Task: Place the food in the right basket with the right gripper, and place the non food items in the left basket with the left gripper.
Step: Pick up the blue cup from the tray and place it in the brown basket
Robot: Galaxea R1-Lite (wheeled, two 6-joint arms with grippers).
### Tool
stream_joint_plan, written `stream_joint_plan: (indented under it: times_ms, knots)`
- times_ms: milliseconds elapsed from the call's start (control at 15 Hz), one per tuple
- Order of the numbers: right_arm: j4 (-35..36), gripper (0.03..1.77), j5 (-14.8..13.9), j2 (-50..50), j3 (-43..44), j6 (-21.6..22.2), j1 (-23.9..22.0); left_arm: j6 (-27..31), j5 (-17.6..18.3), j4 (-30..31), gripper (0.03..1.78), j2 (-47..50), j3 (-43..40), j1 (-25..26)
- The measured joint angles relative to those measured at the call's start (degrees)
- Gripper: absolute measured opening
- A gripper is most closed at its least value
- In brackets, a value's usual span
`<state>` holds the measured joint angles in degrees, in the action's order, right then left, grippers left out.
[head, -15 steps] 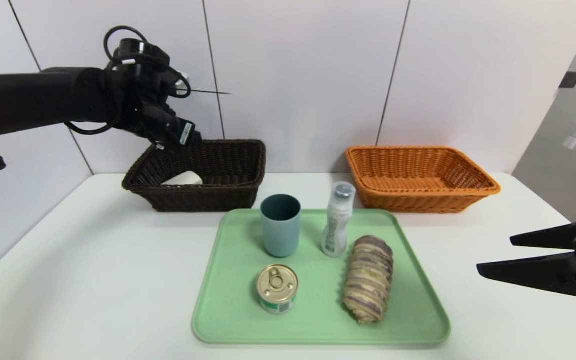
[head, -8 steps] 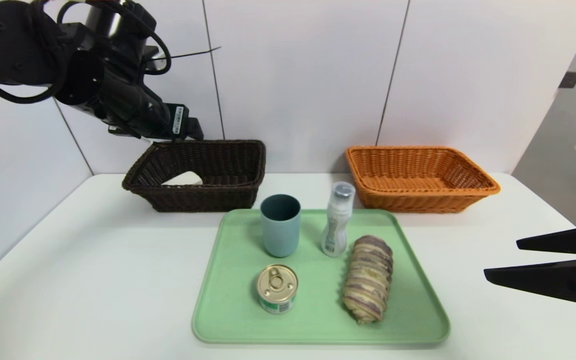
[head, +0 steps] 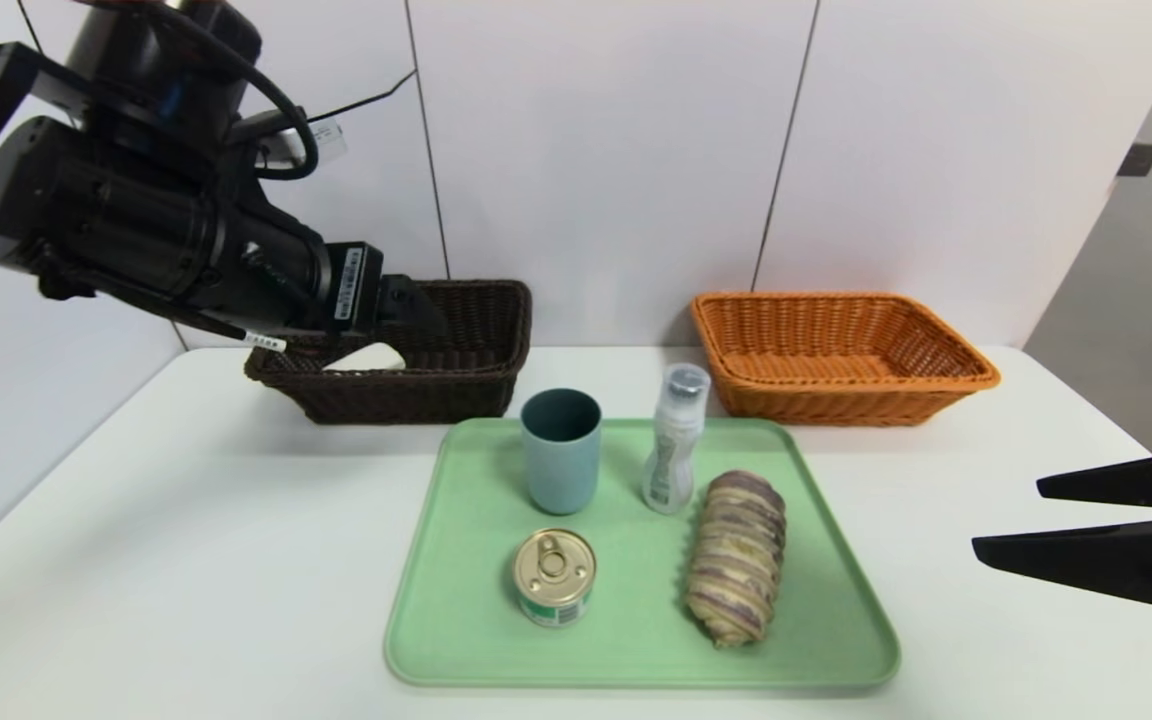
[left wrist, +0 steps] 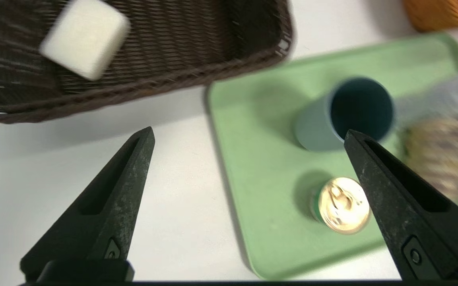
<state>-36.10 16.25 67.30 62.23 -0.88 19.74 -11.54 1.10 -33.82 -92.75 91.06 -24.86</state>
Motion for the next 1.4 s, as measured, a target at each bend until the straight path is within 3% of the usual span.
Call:
stream_joint_plan:
  times_ms: [133,333,600,800,1133,1400]
  knots:
    - [0.00,1.71,0.00,0.00,0.00,0.00,-0.20,3.67,7.88,3.63,1.69,3.94,-7.11,-0.30]
    - [0.00,1.71,0.00,0.06,0.00,-0.05,-0.23,10.23,15.93,9.42,1.69,8.41,-17.81,-0.39]
    - [0.00,1.71,-0.05,0.06,0.04,-0.13,-0.26,18.92,27.29,25.58,1.69,11.26,-31.94,-0.22]
    - [-0.01,1.71,-0.11,0.04,0.09,-0.22,-0.32,22.32,36.94,35.85,1.69,10.19,-37.57,-0.20]
    - [-0.01,1.71,-0.21,0.04,0.04,-0.22,-0.34,25.84,43.74,44.67,1.69,4.68,-41.87,-0.17]
    - [0.00,1.71,-0.22,-0.09,0.06,-0.22,-0.34,29.10,44.19,51.42,1.69,-0.24,-43.78,0.68]
